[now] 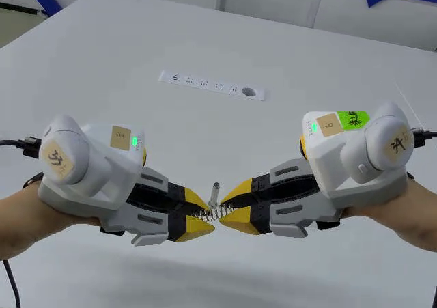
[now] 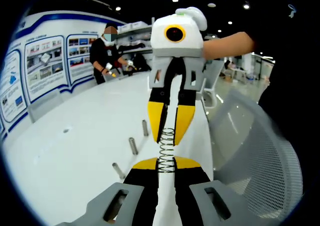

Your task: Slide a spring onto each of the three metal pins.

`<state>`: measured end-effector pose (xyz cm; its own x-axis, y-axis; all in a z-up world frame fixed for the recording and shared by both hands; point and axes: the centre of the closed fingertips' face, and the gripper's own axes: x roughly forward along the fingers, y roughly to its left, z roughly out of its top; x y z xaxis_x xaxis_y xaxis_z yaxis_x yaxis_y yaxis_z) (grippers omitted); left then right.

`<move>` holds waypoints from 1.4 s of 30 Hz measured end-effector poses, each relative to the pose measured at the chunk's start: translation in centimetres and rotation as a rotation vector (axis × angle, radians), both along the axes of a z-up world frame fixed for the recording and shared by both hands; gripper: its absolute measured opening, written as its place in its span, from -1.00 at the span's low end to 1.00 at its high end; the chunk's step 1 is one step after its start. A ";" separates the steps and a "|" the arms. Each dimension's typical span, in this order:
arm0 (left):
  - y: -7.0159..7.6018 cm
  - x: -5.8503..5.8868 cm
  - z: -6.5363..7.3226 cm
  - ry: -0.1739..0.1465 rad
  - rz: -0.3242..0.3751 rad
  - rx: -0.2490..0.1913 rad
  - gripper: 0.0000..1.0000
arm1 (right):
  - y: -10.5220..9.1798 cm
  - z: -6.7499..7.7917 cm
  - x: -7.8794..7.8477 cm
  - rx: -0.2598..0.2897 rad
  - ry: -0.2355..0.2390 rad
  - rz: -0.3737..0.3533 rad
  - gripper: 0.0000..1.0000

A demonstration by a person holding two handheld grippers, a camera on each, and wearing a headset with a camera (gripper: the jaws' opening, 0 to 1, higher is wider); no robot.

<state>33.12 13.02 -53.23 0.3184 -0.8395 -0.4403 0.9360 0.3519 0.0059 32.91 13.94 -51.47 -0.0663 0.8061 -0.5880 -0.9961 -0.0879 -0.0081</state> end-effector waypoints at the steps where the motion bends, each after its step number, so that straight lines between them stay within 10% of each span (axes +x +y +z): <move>1: 0.0 0.0 0.1 -0.001 -0.001 0.000 -0.80 | 0.1 0.2 -0.1 0.011 0.011 -0.003 -0.78; 20: -0.4 -0.1 0.3 -0.014 -0.004 -0.005 -0.80 | 2.4 2.5 -0.7 0.114 0.045 -0.001 -0.78; 24: -0.3 0.2 0.4 -0.014 0.002 -0.012 -0.80 | 2.9 2.7 -0.7 0.109 -0.014 0.007 -0.79; 28: -0.2 0.2 0.5 0.067 0.029 -0.068 -0.78 | 3.0 2.6 -0.4 0.107 -0.007 -0.001 -0.79; 34: 0.4 1.0 0.6 0.039 0.075 -0.061 -0.75 | 3.3 2.9 0.5 0.118 -0.001 -0.022 -0.79; 42: 1.9 1.5 0.0 0.076 0.131 -0.054 -0.40 | 3.5 3.6 2.4 0.117 -0.022 -0.032 -0.79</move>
